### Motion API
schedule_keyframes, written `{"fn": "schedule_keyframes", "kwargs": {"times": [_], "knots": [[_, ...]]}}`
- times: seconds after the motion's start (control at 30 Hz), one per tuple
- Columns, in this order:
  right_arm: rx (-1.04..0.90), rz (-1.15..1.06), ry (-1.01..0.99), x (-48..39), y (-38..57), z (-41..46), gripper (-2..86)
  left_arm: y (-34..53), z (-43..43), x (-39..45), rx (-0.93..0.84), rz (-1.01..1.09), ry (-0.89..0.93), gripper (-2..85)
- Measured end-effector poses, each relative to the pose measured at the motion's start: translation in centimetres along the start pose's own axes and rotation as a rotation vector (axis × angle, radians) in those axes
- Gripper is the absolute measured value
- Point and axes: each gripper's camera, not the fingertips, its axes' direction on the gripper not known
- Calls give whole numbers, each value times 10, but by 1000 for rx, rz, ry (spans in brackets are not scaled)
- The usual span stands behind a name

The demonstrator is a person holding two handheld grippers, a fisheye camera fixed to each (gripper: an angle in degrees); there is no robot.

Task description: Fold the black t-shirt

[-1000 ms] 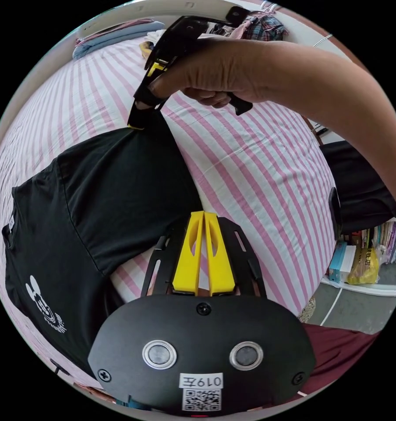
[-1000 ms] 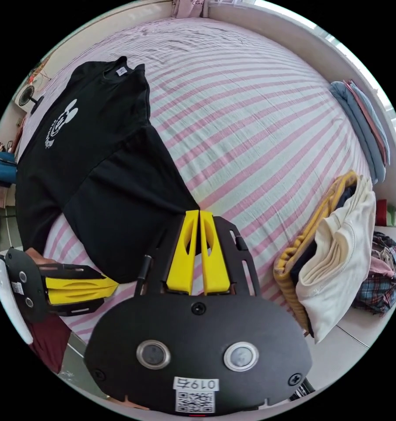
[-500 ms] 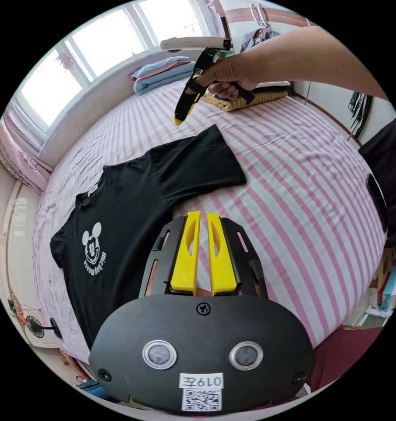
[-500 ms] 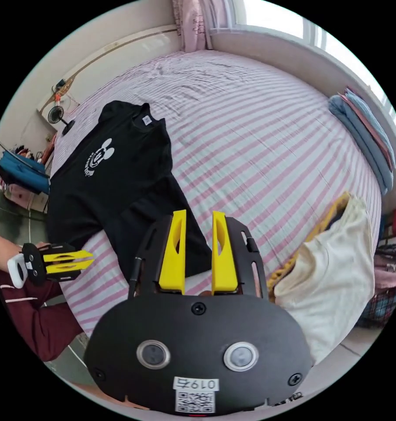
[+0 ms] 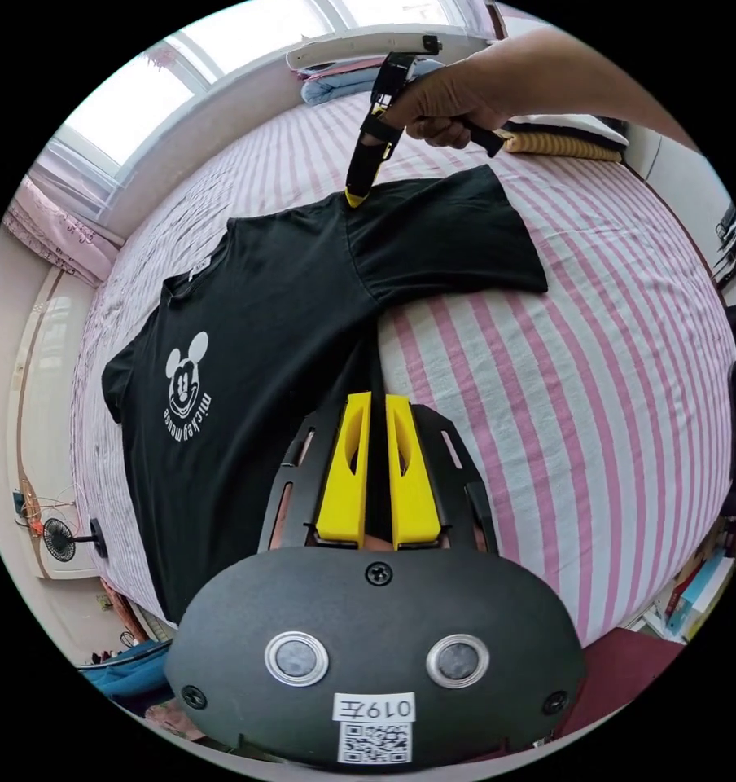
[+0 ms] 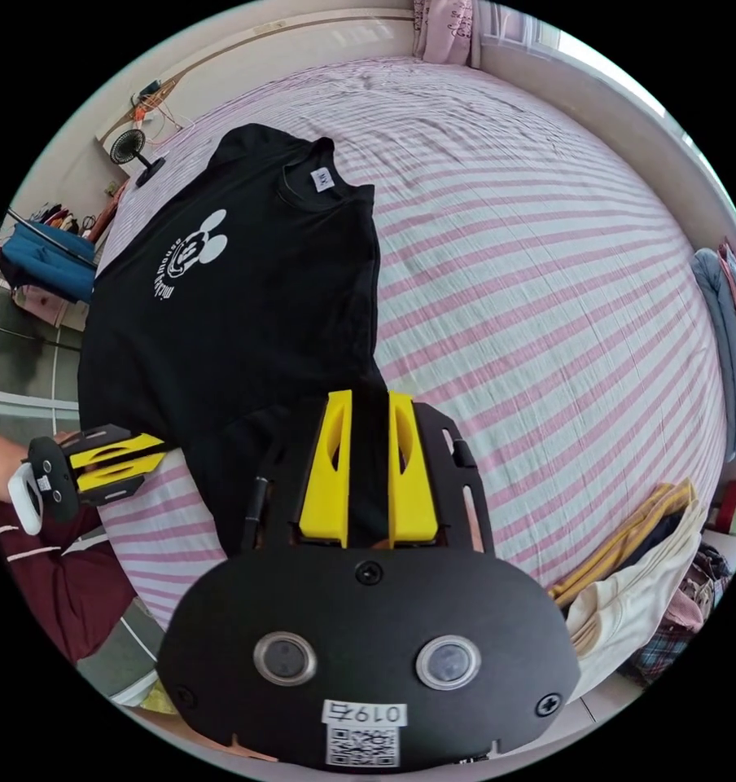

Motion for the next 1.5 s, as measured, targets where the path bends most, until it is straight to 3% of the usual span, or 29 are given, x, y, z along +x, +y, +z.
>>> {"fn": "schedule_keyframes", "kwargs": {"times": [0.13, 0.37, 0.8, 1.0, 1.2, 1.3, 1.5], "knots": [[-5, 13, -11, 4, 2, -11, -1, 7, 12, 0, -6, -33, 27, 12], [-4, 86, -8, 9, 8, -28, -9, 32, 34, -1, 23, -50, 75, 7], [-48, 109, -43, -3, 17, -70, 32, 62, 106, 19, -13, 28, -51, 8], [58, 67, 11, -34, 30, -121, 58, 111, 121, 9, 113, -15, -71, 7], [54, 74, -25, -52, 18, -135, 23, 156, 194, -10, 36, -117, -52, 8], [-25, 99, -3, -57, 17, -132, -2, 171, 240, -22, -18, -172, 44, 8], [277, 174, -84, -92, 50, -230, -9, 209, 284, -73, 27, -231, 214, 7]]}}
